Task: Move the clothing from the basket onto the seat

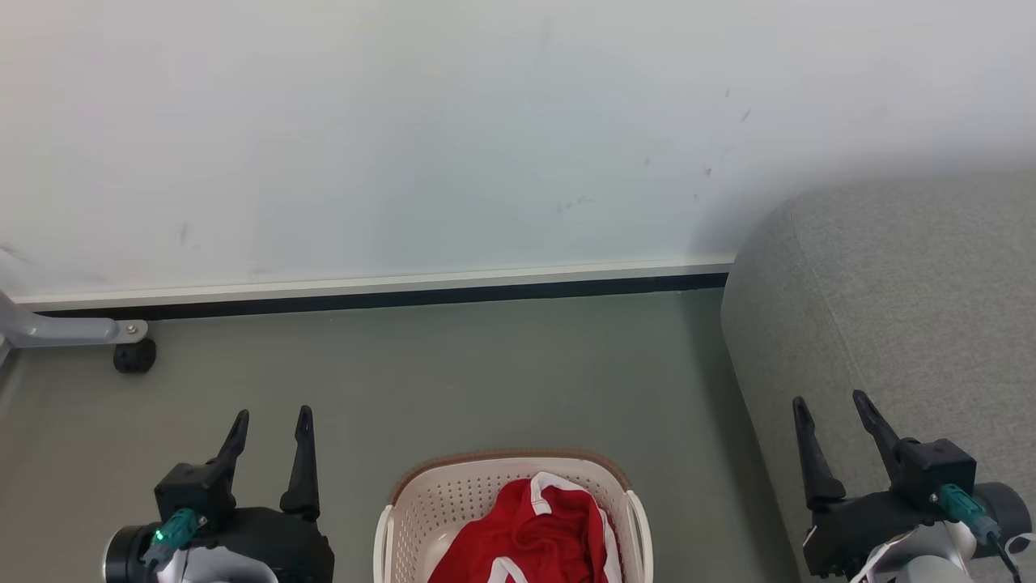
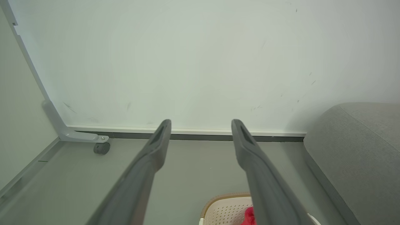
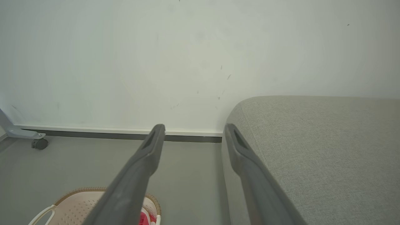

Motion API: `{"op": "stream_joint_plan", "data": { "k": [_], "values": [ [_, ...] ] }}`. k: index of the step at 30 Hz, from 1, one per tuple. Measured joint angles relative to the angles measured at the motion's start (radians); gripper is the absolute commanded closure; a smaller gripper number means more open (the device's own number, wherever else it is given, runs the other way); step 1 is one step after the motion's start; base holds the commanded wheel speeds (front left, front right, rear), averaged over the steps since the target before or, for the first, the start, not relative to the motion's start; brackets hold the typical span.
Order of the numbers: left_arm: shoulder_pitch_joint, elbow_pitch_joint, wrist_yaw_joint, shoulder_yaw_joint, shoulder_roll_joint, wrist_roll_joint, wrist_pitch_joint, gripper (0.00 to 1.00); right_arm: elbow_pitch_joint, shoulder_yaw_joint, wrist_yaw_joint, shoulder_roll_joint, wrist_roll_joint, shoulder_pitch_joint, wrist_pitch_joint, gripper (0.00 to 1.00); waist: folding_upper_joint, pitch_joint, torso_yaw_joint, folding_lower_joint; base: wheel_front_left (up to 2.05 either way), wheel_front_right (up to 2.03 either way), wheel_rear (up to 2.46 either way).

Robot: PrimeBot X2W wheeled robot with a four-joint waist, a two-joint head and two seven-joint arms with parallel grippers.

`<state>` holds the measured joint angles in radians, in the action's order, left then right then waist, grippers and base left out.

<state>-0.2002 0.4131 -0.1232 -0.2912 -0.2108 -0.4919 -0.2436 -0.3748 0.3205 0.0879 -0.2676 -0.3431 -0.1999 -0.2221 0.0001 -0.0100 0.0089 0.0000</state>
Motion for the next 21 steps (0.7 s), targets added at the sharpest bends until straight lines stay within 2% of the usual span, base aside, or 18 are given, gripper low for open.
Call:
{"op": "stream_joint_plan", "data": {
  "k": [11,21],
  "values": [
    [-0.001,-0.023,0.000,-0.006,0.007,0.011,0.004,0.00,0.035,-0.005,0.000,0.011,-0.003,-0.017,-0.005,0.00,0.0000,0.040,-0.007,0.0000,0.00,0.00,0.00],
    [-0.051,-0.043,0.000,-0.028,0.019,0.029,0.027,0.00,0.092,-0.007,-0.004,0.017,-0.011,-0.071,-0.008,0.00,0.0000,0.129,-0.023,0.0001,0.00,0.00,0.00]
  ]
}}
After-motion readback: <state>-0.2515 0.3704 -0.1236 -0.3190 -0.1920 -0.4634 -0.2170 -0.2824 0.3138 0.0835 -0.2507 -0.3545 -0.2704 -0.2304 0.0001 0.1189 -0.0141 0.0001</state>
